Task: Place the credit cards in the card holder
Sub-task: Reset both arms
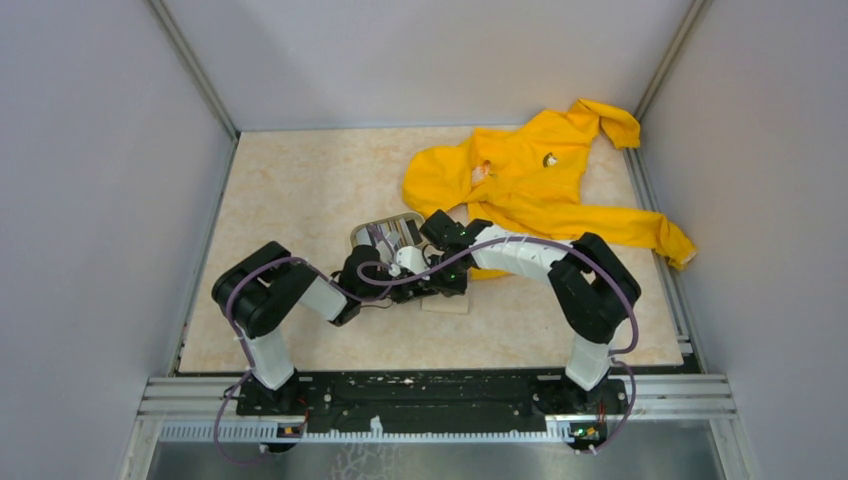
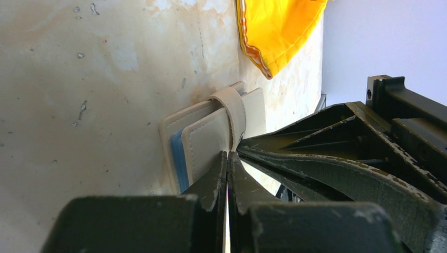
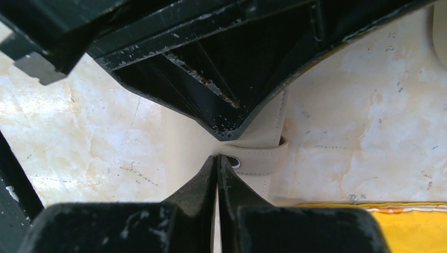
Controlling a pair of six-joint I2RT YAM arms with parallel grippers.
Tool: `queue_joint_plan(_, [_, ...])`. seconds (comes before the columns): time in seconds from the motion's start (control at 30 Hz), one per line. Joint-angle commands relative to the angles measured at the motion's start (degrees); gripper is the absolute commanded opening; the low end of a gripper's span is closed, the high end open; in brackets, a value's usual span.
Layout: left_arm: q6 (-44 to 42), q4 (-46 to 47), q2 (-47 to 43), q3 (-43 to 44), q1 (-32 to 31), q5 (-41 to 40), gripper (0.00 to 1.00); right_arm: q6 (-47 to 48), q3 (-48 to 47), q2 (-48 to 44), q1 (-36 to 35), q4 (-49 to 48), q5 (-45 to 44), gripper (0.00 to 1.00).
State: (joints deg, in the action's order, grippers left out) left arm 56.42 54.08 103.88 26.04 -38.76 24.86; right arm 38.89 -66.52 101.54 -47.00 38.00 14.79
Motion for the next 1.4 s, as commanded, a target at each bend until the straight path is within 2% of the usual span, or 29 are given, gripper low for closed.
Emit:
queue_joint_plan(0.0, [-0.8,2.2,0.4,-1.0,0.1,-0.5,0.03,-0.9,0.9,2.9,-1.1,-1.7,2.8,0.00])
queue_joint_plan(0.03, [-0.9,2.5,0.0,-1.1,0.1,-0.4,0.03,-1.3,0.5,1.7,-0.5,-1.7,4.1,0.04])
queue_joint_plan(0.13, [-2.0,2.2,-2.6,-1.5,0.1,-0.7,0.06,-1.6,0.1,-3.5,2.6,-1.5,7.1,0.29])
queue_joint_plan(0.2, [-3.5,0.4,-5.6,-1.5,0.1,-1.5,0.09,-1.3,0.0,-7.1,5.1,-1.0,10.3,0.39])
queue_joint_plan(0.3, [-7.3,-4.5,-11.2,-1.1,0.1,-3.3,0.14,-0.3,-0.6,-12.2,8.8,0.3,15.6,0.49])
queue_joint_plan(0.53, [-19.1,-19.4,-30.2,-0.1,0.1,-9.6,0.23,-1.4,-1.2,-23.3,18.2,-1.5,19.4,0.68])
queue_joint_plan(0.57, [-21.6,-22.4,-33.8,0.3,0.1,-10.8,0.24,-2.8,-1.2,-25.2,20.0,-2.9,19.2,0.75])
queue_joint_plan(0.63, [-27.4,-28.9,-41.0,1.3,0.1,-13.7,0.32,-6.4,-1.2,-28.4,24.2,-6.9,17.8,0.97])
queue_joint_plan(0.7, [-33.0,-35.1,-48.6,2.6,0.2,-16.8,0.48,-15.2,-0.2,-31.2,29.1,-12.8,14.4,0.98])
queue_joint_plan(0.83, [-41.5,-42.0,-62.6,3.1,0.3,-24.1,0.95,-26.6,0.7,-35.3,35.8,-18.7,10.3,0.98])
queue_joint_plan(0.87, [-42.8,-43.2,-65.1,3.4,0.3,-24.3,0.98,-27.4,0.8,-36.5,36.0,-19.3,8.3,0.99])
queue_joint_plan(0.97, [-43.8,-48.3,-69.2,6.0,0.3,-24.3,0.99,-24.3,-3.0,-38.0,36.1,-14.1,11.3,0.99])
queue_joint_plan(1.07, [-42.6,-52.8,-70.6,9.3,0.3,-24.2,0.99,-25.1,-6.9,-39.2,36.1,-11.3,15.0,0.99])
queue_joint_plan(1.13, [-41.1,-54.4,-70.9,11.0,0.3,-23.0,0.99,-29.7,-8.2,-39.9,36.2,-11.6,15.8,0.98])
queue_joint_plan(1.23, [-39.0,-56.5,-71.8,13.0,0.3,-20.8,0.99,-39.8,-9.6,-40.6,36.2,-13.1,11.1,0.98])
queue_joint_plan(1.37, [-37.4,-57.9,-73.3,14.9,0.3,-19.0,0.99,-45.4,-11.7,-41.2,36.2,-12.2,7.6,0.99])
